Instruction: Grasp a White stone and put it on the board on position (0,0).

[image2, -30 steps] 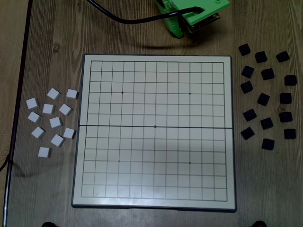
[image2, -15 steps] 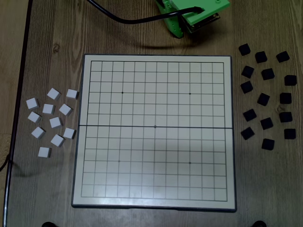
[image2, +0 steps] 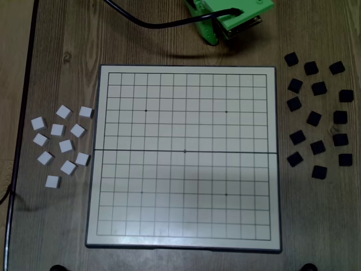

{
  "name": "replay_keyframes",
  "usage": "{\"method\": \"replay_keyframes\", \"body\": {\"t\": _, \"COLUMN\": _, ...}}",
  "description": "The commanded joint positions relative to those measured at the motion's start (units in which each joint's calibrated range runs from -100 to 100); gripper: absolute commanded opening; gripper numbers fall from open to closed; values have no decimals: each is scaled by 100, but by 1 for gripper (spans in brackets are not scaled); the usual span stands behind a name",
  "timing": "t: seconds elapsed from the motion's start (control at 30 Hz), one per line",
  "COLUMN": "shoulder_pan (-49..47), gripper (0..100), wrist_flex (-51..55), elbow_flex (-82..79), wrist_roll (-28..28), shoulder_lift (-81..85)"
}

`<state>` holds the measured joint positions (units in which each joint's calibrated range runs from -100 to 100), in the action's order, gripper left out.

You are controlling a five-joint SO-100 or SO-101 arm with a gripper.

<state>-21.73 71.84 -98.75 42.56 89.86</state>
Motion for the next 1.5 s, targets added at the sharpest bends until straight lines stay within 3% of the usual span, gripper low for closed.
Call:
{"method": "replay_keyframes", "body": {"t": 0.0, "shoulder_pan": -35, "gripper": 8, "wrist_flex": 361, "elbow_flex": -116, "wrist_roll": 49, "shoulder_lift": -63}}
{"method": "replay_keyframes", "body": {"t": 0.67, "shoulder_pan": -81, "gripper": 7, "wrist_flex": 361, "elbow_flex": -116, "wrist_roll": 59, "shoulder_lift": -63}}
{"method": "replay_keyframes", "body": {"t": 0.77, "shoulder_pan": 1, "gripper": 7, "wrist_flex": 377, "elbow_flex": -116, "wrist_roll": 713, "shoulder_lift": -343}}
{"method": "replay_keyframes", "body": {"t": 0.9, "shoulder_pan": 156, "gripper": 6, "wrist_flex": -11, "elbow_flex": -116, "wrist_roll": 674, "shoulder_lift": -970}}
{"method": "replay_keyframes", "body": {"t": 1.0, "shoulder_pan": 365, "gripper": 6, "wrist_flex": -507, "elbow_flex": 87, "wrist_roll": 1177, "shoulder_lift": -1631}}
{"method": "replay_keyframes", "body": {"t": 1.07, "shoulder_pan": 739, "gripper": 6, "wrist_flex": -987, "elbow_flex": 426, "wrist_roll": 1441, "shoulder_lift": -2327}}
{"method": "replay_keyframes", "body": {"t": 1.17, "shoulder_pan": 1312, "gripper": 6, "wrist_flex": -1119, "elbow_flex": 1498, "wrist_roll": 1343, "shoulder_lift": -3412}}
{"method": "replay_keyframes", "body": {"t": 1.47, "shoulder_pan": 2832, "gripper": 6, "wrist_flex": 286, "elbow_flex": 5517, "wrist_roll": 611, "shoulder_lift": -5667}}
